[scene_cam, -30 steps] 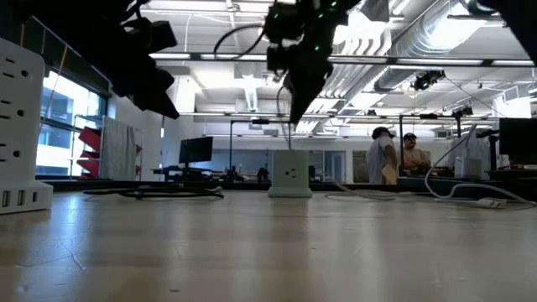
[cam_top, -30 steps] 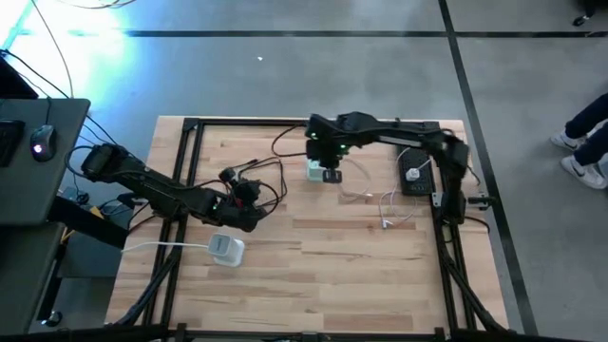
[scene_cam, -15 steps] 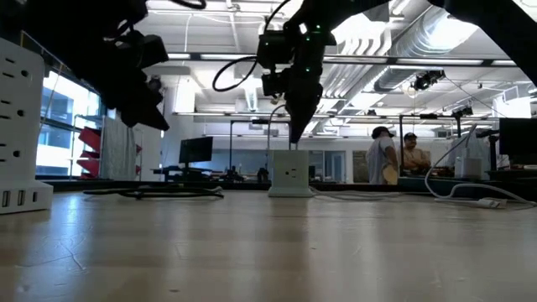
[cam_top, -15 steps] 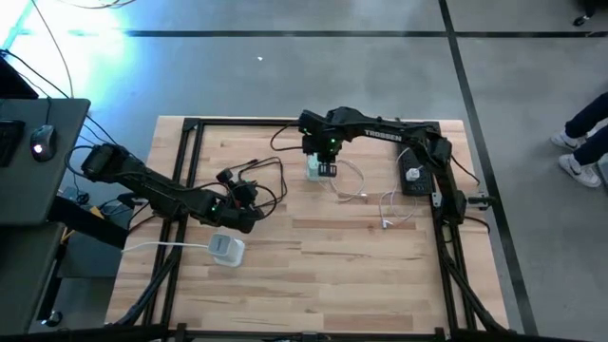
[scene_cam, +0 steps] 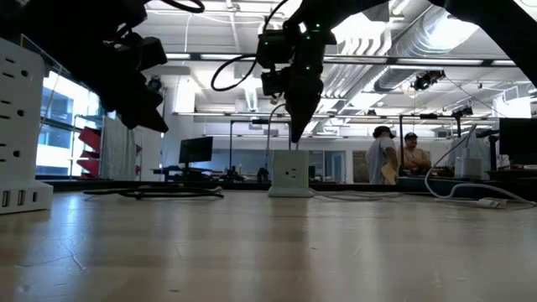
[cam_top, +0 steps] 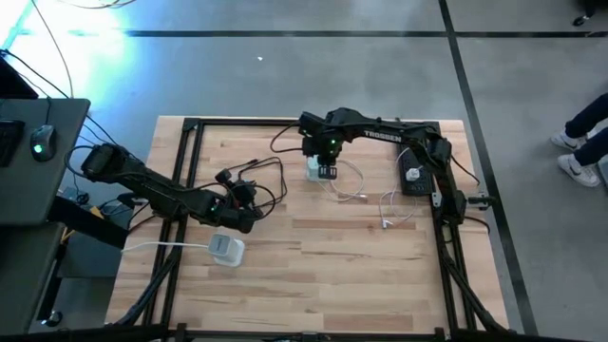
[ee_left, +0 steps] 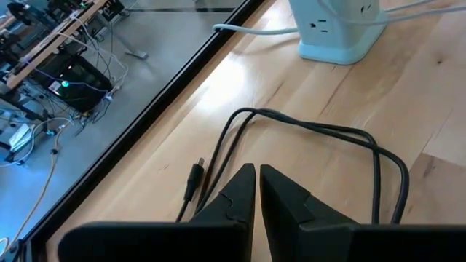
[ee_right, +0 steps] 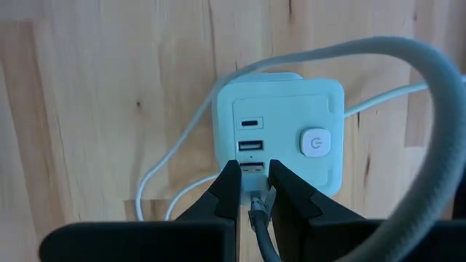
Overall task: Insert USB
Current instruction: Insert the white charger cable into the light green outlet extension
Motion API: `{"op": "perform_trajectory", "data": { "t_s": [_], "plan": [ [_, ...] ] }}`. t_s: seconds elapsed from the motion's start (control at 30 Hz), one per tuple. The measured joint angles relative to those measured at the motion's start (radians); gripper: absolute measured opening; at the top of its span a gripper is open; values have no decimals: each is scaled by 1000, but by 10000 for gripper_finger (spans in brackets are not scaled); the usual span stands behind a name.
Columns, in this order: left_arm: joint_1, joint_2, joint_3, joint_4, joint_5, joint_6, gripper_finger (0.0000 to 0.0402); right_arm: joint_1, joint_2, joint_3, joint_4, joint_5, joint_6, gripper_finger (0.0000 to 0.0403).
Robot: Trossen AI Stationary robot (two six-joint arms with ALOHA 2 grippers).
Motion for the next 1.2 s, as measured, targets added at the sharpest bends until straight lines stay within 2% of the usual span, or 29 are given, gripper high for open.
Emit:
{"op": "perform_trajectory", "data": {
  "t_s": [0.37,0.83,1.2],
  "plan": [
    [-1,0,0,32,1,26,1,2,17,3,0,-10,3,23],
    [0,0,0,32,2,26,1,3,28,-2,8,55,0,23],
    [-1,0,0,32,9,26,1,2,34,-2,28,26,4,23]
  ]
}}
